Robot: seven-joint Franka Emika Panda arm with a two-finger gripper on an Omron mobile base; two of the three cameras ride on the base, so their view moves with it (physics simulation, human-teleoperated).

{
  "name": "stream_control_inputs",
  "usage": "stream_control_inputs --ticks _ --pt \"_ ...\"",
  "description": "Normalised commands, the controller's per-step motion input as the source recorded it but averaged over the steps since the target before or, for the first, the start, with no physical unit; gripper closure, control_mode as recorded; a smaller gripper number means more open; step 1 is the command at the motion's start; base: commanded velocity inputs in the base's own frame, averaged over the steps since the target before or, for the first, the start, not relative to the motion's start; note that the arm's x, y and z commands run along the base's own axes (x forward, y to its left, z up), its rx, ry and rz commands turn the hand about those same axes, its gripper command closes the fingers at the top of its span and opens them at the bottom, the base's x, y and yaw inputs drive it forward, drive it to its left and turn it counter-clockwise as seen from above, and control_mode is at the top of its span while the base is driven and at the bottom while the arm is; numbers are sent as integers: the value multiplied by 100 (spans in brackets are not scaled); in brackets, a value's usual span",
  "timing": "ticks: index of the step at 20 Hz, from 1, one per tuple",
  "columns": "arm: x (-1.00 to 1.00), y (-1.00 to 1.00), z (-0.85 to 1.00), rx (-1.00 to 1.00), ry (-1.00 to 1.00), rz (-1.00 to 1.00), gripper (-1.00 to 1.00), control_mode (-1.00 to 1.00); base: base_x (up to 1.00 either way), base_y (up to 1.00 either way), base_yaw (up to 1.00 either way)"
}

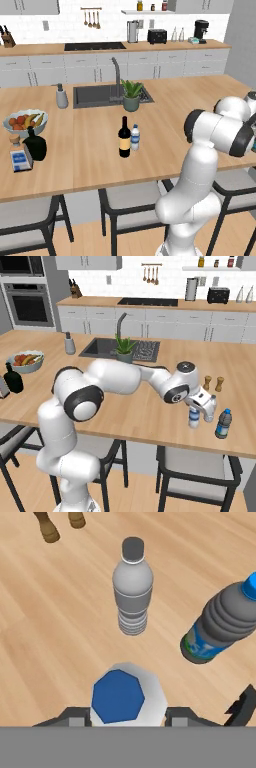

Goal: Move the plastic bottles in the middle to the plastics group, and the glass bottles in the middle to the glass group.

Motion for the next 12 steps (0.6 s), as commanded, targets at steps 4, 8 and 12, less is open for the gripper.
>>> stream_control_inputs --ticks 4,8,12 --pt "12 -22 -8 0 0 -1 100 -100 0 0 0" --pt "1 -27 -2 1 0 -2 100 -100 0 0 0" --pt "0 -13 -6 0 0 0 100 -100 0 0 0"
